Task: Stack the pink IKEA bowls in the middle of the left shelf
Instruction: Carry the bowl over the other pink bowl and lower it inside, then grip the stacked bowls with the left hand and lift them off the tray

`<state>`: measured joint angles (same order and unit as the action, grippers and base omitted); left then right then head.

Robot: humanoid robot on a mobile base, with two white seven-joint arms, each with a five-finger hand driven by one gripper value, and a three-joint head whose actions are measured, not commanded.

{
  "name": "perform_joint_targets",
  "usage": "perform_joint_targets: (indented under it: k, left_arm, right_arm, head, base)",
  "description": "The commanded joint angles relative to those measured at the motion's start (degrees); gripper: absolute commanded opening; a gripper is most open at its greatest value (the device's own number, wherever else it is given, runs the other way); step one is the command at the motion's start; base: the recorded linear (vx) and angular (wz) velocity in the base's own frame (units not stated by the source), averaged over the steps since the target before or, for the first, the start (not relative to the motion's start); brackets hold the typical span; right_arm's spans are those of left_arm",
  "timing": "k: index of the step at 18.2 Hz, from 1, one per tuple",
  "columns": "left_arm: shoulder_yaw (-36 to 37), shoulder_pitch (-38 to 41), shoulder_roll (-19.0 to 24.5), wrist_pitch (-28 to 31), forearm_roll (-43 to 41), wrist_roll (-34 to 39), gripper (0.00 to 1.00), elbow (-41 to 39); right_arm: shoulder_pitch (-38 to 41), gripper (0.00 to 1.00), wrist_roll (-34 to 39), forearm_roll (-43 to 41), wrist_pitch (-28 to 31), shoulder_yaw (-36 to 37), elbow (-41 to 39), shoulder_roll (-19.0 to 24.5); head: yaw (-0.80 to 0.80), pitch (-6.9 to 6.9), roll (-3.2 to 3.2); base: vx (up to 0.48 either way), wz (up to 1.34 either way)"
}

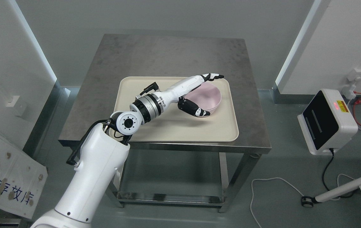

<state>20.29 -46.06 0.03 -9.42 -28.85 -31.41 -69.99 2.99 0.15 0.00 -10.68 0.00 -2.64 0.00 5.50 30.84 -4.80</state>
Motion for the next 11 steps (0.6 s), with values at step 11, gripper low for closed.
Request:
perform_joint_targets:
  k: [11]
  left_arm:
    - [2.82,-0.70,0.97,2.39,-20.46,-6.30,0.49,-5.15]
  right_arm:
    - [0.00,1.00,0.02,0.44,0.05,0.53,0.00,-1.00]
  head:
    - [0.00,0.00,0.00]
  base:
    - [0.000,0.00]
